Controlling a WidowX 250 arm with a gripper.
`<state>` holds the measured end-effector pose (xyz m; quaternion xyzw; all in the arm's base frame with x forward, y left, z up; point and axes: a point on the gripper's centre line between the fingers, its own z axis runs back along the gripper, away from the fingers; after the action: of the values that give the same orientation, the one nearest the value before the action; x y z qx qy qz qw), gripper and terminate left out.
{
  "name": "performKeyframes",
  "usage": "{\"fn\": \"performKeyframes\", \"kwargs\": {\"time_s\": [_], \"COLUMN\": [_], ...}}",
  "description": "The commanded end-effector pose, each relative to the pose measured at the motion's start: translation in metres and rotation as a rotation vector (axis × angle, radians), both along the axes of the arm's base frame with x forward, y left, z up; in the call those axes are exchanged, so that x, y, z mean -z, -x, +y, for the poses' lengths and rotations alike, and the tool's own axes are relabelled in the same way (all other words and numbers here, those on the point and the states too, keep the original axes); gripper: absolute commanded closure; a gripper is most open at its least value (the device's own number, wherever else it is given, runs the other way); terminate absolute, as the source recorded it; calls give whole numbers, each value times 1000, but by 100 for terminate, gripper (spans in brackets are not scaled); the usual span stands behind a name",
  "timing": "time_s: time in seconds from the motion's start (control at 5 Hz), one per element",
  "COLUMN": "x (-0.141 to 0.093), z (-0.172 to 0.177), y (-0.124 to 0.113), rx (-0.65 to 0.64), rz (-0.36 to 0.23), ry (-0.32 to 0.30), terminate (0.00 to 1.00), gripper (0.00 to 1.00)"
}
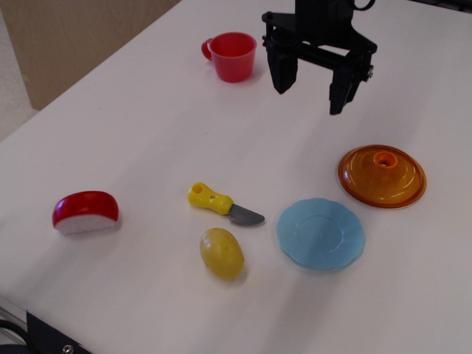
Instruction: Put sushi on plate
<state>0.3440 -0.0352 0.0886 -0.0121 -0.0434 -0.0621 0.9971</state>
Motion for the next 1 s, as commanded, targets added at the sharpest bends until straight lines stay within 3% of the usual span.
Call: {"fn": "performKeyframes", "kwargs": {"time_s": [0.0, 0.2, 0.4, 0.6, 0.8], "x": [-27, -26, -16, 5, 37], "z": [61, 94, 126, 141, 147], "y": [55, 78, 89, 98, 112], "rx": [208, 294, 381, 412, 442], "rz": [-29, -16, 1, 33, 91], "ry": [-133, -211, -238, -222, -168], "terminate": [0, 0, 0, 0, 0], "gripper": [0, 0, 0, 0, 0]}}
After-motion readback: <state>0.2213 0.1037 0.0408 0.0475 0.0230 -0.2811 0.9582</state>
